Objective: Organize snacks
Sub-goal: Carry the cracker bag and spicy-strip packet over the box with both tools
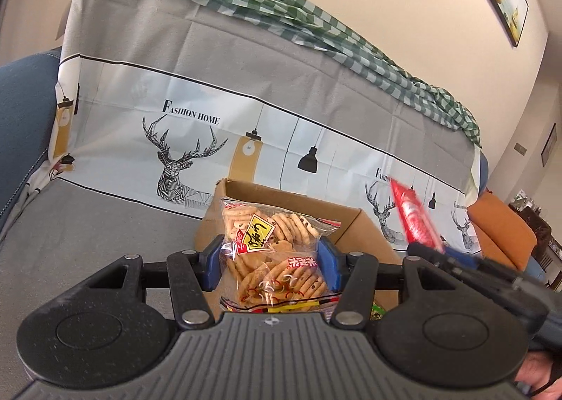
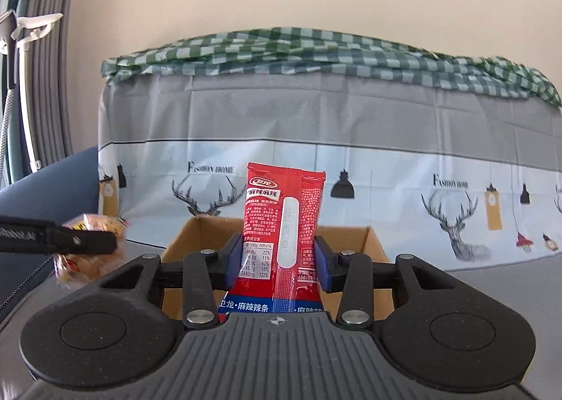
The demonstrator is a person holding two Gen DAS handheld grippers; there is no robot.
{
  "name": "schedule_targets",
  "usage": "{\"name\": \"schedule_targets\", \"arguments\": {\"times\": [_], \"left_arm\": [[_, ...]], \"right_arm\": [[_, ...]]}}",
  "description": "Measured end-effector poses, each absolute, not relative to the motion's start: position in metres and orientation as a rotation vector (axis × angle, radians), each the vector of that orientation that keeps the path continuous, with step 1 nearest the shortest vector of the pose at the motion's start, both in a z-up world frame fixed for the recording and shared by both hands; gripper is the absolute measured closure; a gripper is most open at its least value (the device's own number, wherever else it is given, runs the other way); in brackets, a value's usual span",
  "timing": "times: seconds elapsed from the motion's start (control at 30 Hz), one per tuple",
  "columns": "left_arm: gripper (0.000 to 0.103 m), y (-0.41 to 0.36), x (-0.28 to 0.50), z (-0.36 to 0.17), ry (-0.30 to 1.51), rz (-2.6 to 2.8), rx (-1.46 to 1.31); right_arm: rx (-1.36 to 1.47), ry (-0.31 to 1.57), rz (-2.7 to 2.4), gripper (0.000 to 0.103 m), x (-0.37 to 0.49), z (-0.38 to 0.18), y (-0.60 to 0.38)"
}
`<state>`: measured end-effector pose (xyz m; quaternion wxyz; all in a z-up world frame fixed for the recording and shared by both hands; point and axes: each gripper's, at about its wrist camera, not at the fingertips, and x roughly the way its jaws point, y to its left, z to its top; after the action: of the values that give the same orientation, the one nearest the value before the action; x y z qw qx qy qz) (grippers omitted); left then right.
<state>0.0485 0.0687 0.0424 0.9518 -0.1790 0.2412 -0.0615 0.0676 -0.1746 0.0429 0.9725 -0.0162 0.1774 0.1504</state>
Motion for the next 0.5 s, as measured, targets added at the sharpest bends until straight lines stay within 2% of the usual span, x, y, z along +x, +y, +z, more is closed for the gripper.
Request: {"name": "schedule_targets", "arguments": {"times": [0.5], "left_arm": [[0.043,0.033,0.046,0.037,0.467,-0.133,-0.382]], "right_arm": [[-0.124,0.382,0.223,0.059,0.065,0.025,-0.198]]}}
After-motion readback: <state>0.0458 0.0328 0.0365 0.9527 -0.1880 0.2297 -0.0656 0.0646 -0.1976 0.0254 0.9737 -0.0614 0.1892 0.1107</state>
